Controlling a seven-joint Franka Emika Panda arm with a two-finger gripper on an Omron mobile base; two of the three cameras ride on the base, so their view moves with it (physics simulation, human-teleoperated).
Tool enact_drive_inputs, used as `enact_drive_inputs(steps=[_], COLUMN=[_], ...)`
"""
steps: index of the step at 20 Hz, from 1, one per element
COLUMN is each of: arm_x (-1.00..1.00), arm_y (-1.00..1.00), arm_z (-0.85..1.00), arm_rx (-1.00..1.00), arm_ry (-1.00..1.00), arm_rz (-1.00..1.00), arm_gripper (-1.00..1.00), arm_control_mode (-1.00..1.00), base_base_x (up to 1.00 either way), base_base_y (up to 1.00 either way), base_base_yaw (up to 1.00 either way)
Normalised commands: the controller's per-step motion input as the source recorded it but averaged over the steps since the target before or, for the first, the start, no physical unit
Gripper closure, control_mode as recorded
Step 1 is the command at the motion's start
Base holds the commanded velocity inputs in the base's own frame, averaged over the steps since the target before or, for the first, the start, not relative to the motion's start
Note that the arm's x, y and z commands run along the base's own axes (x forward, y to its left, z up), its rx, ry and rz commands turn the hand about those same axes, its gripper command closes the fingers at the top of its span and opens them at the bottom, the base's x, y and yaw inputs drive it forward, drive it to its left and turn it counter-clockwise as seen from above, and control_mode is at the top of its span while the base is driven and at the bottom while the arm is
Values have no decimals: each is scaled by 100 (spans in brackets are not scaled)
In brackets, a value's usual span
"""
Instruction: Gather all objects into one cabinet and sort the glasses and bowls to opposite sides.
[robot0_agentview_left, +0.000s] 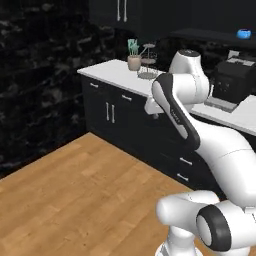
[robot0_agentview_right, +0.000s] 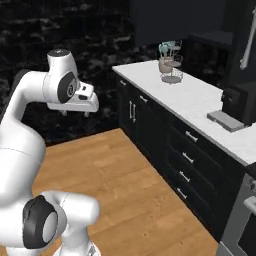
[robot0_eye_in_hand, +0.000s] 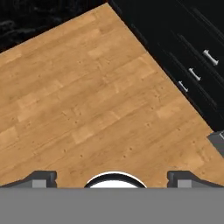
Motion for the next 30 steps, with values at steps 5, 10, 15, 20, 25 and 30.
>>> enact_drive_inputs(steps=[5,10,15,20,25,30], arm_x=[0,0,0,0,0,0], arm_y=[0,0,0,0,0,0], arm_z=[0,0,0,0,0,0], arm_rx=[0,0,0,0,0,0], arm_ry=[0,0,0,0,0,0], arm_rz=[0,0,0,0,0,0], arm_gripper=[-100,-100,-100,-100,-100,-100], arm_control_mode=[100,100,100,100,100,100], base_base_x=[50,69,96,97,53,34], base_base_y=[0,19,56,57,45,52], base_base_yaw=[-72,-66,-56,-53,-53,-23])
